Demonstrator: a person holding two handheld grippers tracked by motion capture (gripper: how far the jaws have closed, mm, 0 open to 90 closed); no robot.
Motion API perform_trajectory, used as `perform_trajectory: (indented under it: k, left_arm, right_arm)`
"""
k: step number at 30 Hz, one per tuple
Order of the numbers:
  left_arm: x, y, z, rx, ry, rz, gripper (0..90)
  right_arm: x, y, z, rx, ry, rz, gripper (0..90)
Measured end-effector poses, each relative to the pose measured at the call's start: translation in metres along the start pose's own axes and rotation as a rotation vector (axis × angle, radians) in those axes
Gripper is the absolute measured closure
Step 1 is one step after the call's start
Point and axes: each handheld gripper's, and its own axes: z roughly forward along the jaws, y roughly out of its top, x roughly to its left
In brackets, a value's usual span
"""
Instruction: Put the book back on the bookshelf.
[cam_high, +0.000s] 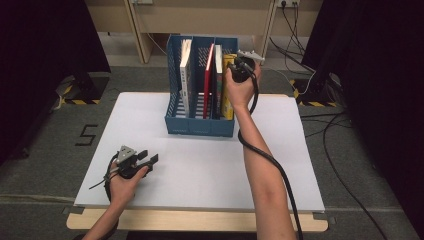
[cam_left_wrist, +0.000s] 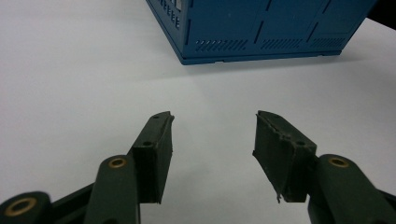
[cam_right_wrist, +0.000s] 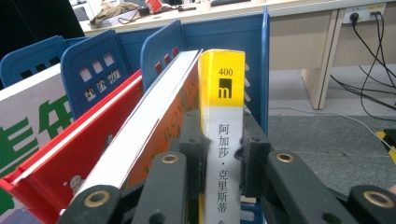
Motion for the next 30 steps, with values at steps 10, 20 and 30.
perform_trajectory:
  k: [10,20,30]
  left_arm:
    - [-0.0003,0.0000,0.0002,-0.001,-0.003,0.000,45.9]
    - [-0.0005,0.0000,0.0002,-0.001,-0.005,0.001,46.0]
    - [-0.0007,0.0001,-0.0002,0.004,-0.005,0.005,46.1]
  right_arm:
    - [0.0012,-0.0034,0.0041,0.006,-0.001,-0.002,76.1]
    - [0.0013,-0.0015,0.0036,-0.030,-0.024,-0.021,76.1]
    - [0.0006,-0.0074,0.0095,-0.022,-0.030,-0.018,76.1]
